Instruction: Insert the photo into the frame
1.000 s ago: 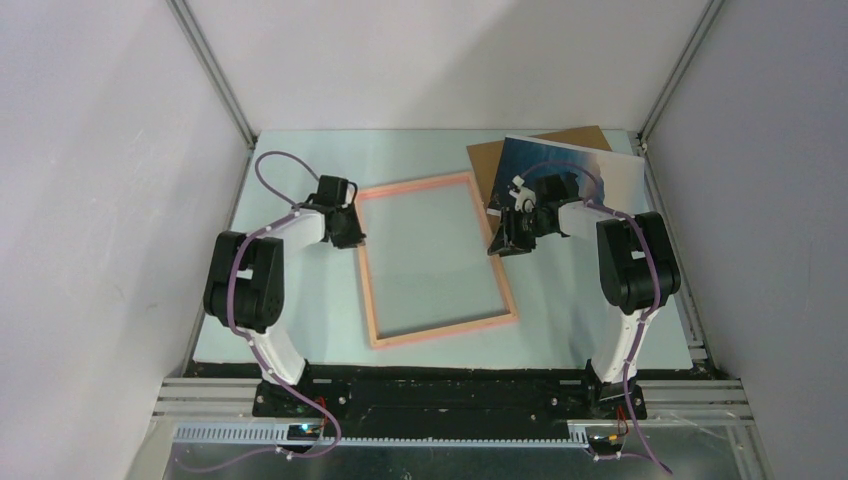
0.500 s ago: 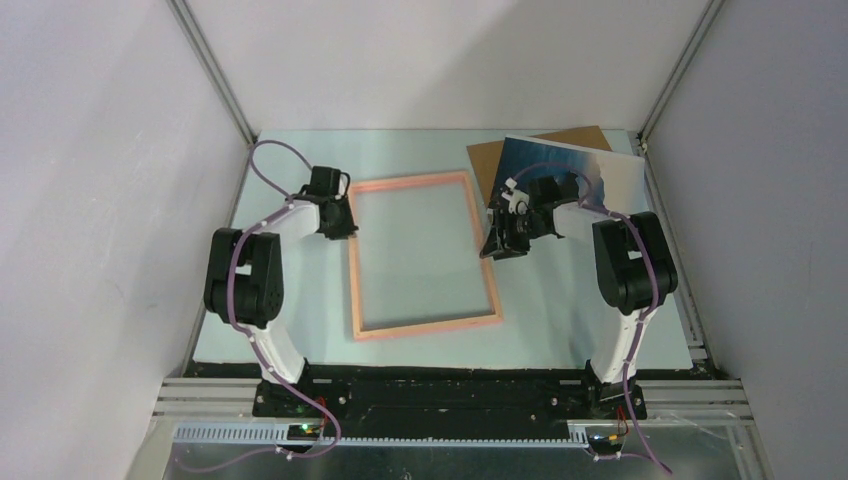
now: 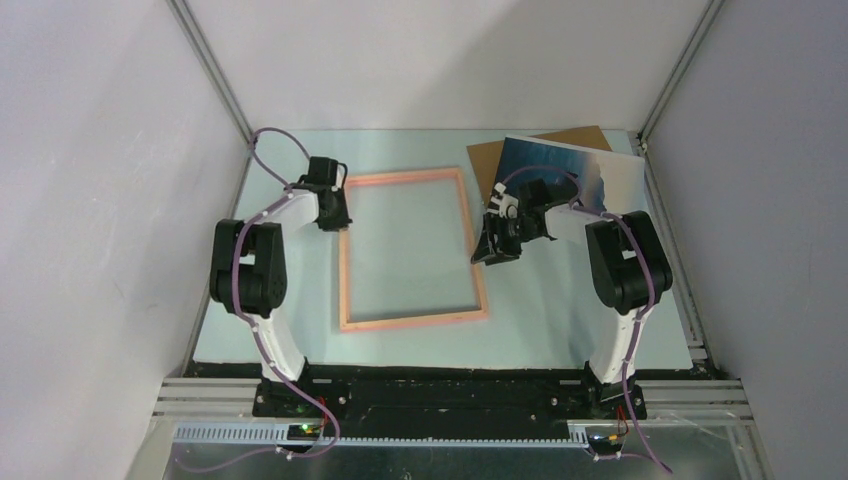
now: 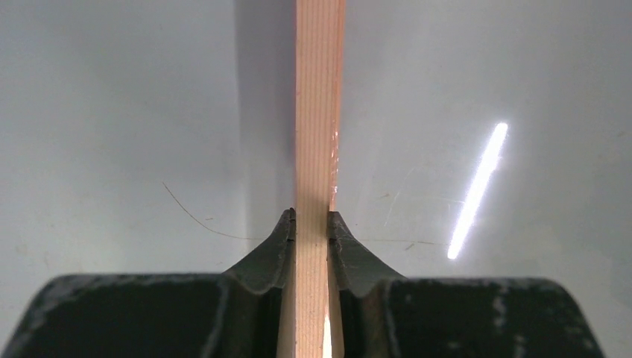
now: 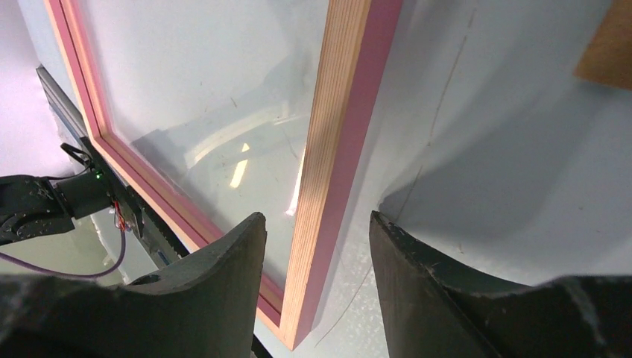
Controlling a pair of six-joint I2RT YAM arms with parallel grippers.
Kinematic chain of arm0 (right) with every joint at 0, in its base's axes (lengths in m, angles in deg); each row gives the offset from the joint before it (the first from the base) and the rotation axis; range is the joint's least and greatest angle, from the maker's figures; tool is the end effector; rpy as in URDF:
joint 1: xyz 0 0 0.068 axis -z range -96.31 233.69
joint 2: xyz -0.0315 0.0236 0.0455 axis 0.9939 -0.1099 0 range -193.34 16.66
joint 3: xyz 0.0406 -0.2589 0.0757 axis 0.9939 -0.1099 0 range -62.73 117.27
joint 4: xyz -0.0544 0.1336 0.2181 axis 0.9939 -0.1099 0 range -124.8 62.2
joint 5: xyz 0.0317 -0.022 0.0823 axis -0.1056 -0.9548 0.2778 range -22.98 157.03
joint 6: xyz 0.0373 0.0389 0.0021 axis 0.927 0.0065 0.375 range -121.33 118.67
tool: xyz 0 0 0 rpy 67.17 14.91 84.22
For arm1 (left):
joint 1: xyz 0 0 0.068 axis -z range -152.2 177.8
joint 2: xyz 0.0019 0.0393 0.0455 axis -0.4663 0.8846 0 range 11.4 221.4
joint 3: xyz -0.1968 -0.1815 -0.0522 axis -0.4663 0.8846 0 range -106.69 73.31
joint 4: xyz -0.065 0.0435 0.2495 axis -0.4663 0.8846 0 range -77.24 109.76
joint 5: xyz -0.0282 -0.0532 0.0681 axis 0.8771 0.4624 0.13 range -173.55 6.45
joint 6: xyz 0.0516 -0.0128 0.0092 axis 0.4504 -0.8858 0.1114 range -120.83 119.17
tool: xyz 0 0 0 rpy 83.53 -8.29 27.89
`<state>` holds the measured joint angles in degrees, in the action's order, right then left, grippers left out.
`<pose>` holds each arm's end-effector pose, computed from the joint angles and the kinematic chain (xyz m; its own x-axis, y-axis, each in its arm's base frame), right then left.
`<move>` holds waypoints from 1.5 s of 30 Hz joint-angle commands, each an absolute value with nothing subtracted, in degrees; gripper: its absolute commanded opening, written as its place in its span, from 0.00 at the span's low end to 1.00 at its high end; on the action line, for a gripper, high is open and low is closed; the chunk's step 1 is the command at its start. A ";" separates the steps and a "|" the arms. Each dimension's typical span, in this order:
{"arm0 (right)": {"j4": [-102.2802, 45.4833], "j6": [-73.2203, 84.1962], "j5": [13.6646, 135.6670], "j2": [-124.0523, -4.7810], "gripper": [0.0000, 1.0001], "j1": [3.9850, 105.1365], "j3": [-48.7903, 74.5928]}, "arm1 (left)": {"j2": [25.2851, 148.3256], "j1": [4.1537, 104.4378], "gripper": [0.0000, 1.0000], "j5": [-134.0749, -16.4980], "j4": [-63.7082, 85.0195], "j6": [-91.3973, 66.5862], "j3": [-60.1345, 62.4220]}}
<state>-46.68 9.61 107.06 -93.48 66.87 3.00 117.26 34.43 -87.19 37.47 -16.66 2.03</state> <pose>0.3509 0.1299 0.1423 -0.9340 -0.1307 -0.3324 -0.3271 0.6865 0.6494 0.3815 -0.0422 0.1836 -0.8443 -0.1759 -0.5062 -0.1531 0.9844 -0.0867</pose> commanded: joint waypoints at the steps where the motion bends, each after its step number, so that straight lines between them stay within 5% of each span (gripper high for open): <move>1: -46.27 9.68 107.44 -94.76 0.58 65.32 4.15 | 118.87 32.90 0.00 -90.96 38.05 -13.86 -2.24; 7: -46.38 9.64 107.18 -94.84 0.58 64.18 4.15 | 122.11 32.56 0.02 -89.99 40.67 -13.22 -5.74; 18: -46.95 9.57 107.47 -94.86 0.58 59.39 4.17 | 124.99 32.54 0.21 -88.37 43.34 -12.79 -9.88; 32: -48.47 7.09 98.29 -88.45 0.59 62.04 4.16 | 124.03 32.54 0.70 -87.24 45.41 -13.35 -11.90; 38: -48.84 4.63 94.40 -82.31 0.70 69.49 4.20 | 120.24 32.70 0.98 -88.47 47.30 -12.81 -12.83; 45: -53.86 -1.91 89.44 -78.95 0.81 77.48 6.91 | 114.41 33.33 1.00 -86.97 47.73 -11.92 -11.81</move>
<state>-49.78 4.30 95.10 -81.86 75.55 3.64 121.04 32.66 -87.80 47.68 -13.21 -9.84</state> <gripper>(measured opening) 0.799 0.994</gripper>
